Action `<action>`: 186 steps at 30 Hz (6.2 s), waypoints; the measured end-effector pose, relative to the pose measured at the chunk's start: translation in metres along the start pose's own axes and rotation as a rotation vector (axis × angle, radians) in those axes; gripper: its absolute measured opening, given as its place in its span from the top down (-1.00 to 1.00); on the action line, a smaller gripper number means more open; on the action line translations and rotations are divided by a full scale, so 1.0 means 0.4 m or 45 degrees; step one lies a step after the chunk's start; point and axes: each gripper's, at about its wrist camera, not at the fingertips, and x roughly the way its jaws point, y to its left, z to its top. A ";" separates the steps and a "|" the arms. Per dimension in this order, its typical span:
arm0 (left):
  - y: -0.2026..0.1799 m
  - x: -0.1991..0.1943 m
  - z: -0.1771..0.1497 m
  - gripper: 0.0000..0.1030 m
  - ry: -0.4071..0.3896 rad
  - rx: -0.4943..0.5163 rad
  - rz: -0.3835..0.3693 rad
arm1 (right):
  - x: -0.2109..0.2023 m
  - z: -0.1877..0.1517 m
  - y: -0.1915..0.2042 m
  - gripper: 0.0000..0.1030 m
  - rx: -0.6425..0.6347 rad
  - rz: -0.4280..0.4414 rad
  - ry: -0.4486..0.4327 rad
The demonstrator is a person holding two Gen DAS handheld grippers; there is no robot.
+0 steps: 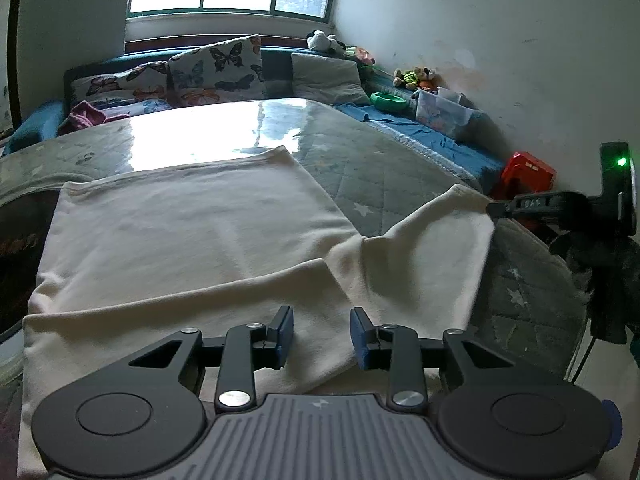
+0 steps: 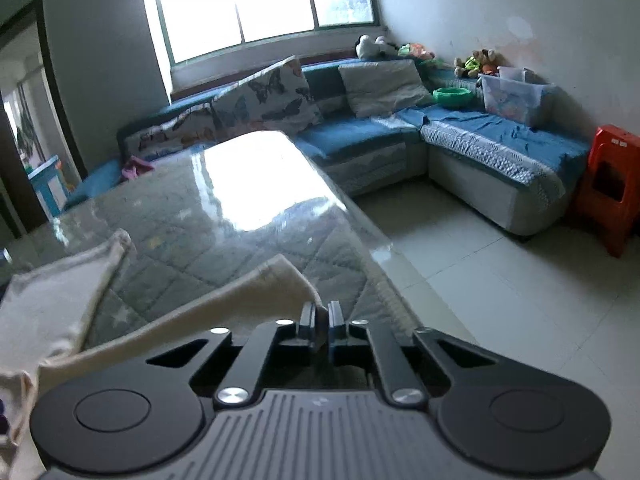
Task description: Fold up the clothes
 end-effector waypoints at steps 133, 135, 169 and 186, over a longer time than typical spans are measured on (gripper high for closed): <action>0.083 -0.212 -0.265 0.54 -0.155 0.724 0.177 | -0.277 -0.259 0.494 -0.09 -1.323 0.614 0.136; 0.096 -0.210 -0.248 0.69 -0.167 0.669 0.158 | -0.278 -0.269 0.497 -0.14 -1.358 0.622 0.114; 0.212 -0.192 -0.210 0.31 -0.092 0.628 0.100 | -0.130 -0.094 0.549 0.82 -0.971 0.833 0.217; 0.188 -0.311 -0.206 0.90 -0.154 0.458 0.016 | -0.265 -0.113 0.509 0.89 -0.948 0.875 0.131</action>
